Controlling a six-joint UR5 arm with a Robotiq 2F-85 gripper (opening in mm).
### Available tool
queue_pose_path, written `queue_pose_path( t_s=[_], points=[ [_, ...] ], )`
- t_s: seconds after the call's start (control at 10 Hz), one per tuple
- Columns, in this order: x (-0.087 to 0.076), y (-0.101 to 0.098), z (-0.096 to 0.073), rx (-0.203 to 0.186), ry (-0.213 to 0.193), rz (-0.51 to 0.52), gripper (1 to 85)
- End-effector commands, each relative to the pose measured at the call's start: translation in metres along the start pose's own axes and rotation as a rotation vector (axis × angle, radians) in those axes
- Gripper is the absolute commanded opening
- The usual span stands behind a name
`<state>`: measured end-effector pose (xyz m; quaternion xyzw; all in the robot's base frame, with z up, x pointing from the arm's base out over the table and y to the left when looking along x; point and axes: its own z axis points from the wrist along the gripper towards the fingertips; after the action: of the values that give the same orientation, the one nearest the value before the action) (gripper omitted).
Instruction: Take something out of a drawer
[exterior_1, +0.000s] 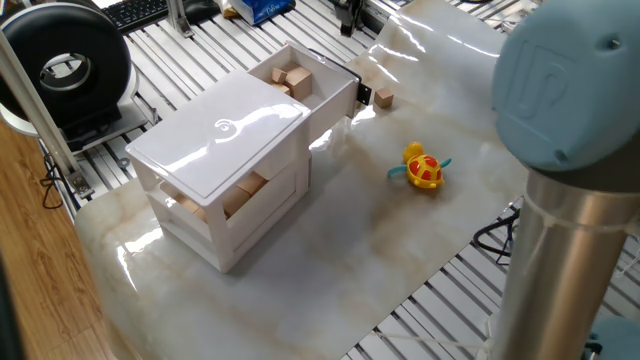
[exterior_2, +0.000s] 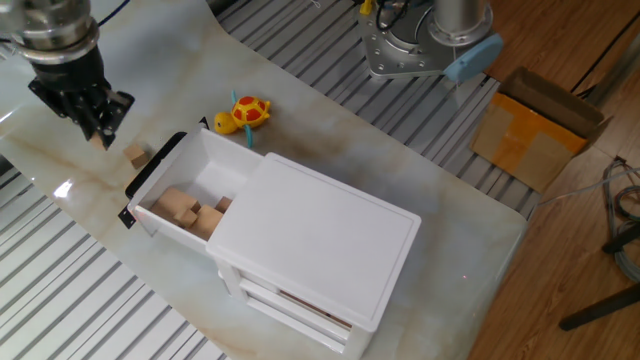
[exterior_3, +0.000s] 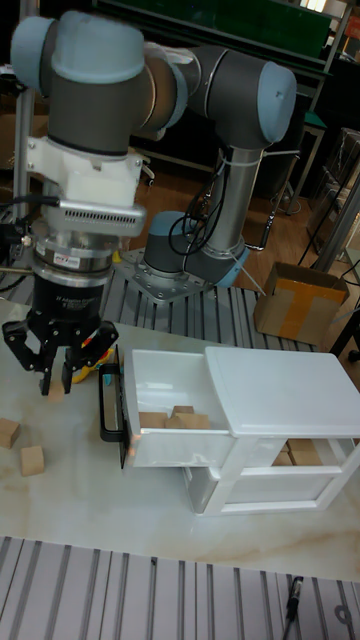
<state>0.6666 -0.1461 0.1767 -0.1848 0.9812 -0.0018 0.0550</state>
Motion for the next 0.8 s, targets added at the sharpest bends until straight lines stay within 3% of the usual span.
queue_pose_path(
  t_s=[0.0, 0.2, 0.4, 0.5, 0.7],
  points=[
    [-0.016, -0.009, 0.041, -0.043, -0.021, 0.019, 1.3],
    [-0.015, -0.005, 0.044, -0.067, -0.025, 0.033, 1.3],
    [-0.005, -0.013, 0.044, -0.036, 0.011, 0.053, 1.3],
    [-0.006, -0.014, 0.044, -0.032, 0.006, 0.048, 1.3],
    [-0.003, -0.016, 0.061, -0.052, -0.016, 0.041, 1.3]
  ],
)
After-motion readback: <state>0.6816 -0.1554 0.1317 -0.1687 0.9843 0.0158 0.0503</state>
